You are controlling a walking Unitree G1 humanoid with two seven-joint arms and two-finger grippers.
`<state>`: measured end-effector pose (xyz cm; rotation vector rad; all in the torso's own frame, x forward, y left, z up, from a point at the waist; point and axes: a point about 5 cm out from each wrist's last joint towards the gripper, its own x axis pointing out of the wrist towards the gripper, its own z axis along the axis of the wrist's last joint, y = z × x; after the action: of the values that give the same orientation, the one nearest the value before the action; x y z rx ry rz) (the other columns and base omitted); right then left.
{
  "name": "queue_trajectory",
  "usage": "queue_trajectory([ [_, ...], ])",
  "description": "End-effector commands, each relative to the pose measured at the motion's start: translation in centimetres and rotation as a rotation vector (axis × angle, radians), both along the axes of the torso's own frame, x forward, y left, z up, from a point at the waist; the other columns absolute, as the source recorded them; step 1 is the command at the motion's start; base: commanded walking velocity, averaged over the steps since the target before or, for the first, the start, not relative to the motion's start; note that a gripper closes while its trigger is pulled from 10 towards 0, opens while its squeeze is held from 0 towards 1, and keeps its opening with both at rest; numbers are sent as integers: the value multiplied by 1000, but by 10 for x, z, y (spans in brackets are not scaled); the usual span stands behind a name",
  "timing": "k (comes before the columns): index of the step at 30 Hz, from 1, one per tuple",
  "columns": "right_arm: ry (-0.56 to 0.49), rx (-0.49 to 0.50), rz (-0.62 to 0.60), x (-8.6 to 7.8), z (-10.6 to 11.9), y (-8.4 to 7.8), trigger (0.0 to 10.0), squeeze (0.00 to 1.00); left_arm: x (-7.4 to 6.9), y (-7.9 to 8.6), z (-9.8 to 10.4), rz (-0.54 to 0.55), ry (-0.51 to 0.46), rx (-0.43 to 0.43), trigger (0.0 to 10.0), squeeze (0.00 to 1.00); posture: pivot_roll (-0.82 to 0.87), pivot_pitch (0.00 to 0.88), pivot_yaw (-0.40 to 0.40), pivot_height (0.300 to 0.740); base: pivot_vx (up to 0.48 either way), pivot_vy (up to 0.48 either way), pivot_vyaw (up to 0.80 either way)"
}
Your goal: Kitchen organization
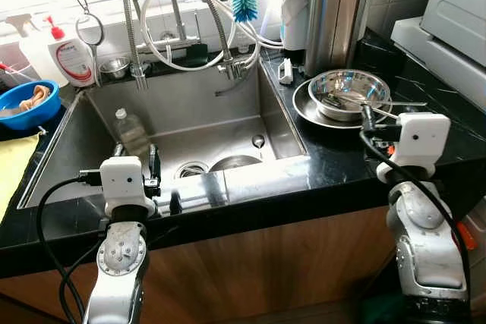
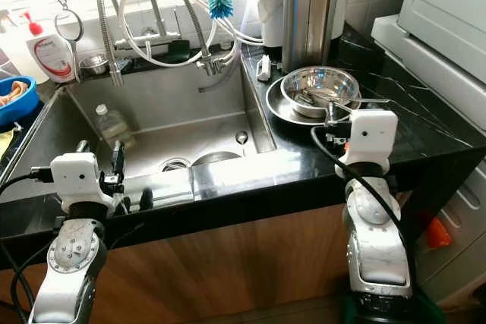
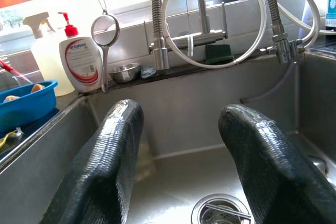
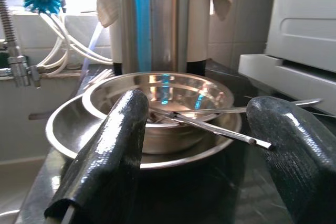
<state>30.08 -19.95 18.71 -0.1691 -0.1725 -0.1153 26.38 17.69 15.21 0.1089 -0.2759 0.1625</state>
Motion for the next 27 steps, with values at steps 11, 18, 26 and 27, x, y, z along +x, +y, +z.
queue_trajectory([
  [11,9,13,32,7,2,10,10000,0,-2,2,-4,16,20,8,10000,0,-228,0,111,740,0,0,0],
  [18,19,5,26,9,0,10,0,0,-1,2,-4,15,21,7,10000,0,-226,0,111,740,0,0,0],
  [26,31,7,27,10,-1,12,0,0,0,2,-4,14,20,8,10000,0,-226,0,116,740,0,0,0],
  [27,30,7,27,10,-1,12,0,0,0,2,-4,14,20,8,10000,0,-228,0,116,740,0,0,0],
])
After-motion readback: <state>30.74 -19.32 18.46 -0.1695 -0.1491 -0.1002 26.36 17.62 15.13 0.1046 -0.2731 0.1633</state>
